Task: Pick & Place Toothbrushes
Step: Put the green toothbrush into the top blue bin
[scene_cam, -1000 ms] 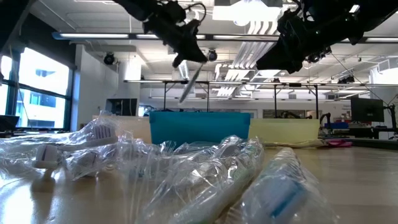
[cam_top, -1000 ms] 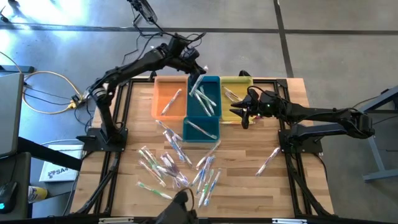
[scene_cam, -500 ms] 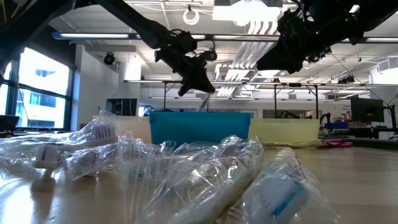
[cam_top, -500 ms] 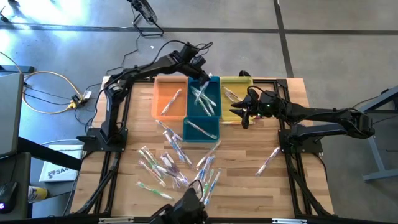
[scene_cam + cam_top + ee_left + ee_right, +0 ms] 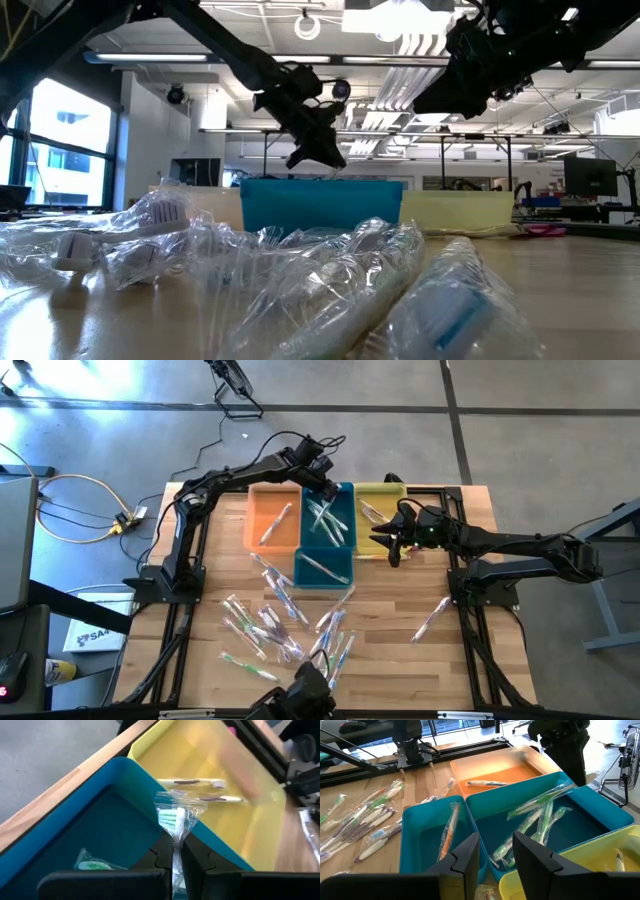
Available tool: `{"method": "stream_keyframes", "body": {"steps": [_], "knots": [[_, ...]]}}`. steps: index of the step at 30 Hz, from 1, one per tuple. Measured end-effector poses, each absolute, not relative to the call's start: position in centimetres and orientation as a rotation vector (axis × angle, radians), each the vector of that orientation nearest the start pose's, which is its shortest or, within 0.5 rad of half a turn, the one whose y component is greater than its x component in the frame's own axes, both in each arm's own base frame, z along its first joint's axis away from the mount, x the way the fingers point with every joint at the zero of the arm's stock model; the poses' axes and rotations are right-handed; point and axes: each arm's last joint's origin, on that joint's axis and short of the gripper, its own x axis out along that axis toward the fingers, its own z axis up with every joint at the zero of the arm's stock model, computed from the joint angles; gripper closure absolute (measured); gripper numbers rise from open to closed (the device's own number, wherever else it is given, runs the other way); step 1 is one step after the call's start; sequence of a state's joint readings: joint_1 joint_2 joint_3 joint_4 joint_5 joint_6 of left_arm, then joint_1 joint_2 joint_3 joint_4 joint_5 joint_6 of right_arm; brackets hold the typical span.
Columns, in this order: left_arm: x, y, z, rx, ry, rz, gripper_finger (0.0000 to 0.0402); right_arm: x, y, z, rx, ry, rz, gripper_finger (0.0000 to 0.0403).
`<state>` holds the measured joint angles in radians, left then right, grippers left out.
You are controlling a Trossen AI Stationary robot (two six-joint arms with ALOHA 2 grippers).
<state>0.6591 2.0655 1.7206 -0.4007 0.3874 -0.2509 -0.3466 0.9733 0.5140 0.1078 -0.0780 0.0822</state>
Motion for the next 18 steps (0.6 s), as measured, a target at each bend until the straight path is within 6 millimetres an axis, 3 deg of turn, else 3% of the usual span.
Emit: {"method": "stream_keyframes", "body": {"steps": [12,18], "knots": [[36.9,27.4,22.7,-0.627,0.682,0.375,0.0394,19.7,-6.9,23.4,0.155,0.334,-0.28,0.0292],[36.9,27.3,22.5,-0.625,0.681,0.383,0.0371,19.7,-6.9,23.4,0.155,0.334,-0.28,0.0292]]}}
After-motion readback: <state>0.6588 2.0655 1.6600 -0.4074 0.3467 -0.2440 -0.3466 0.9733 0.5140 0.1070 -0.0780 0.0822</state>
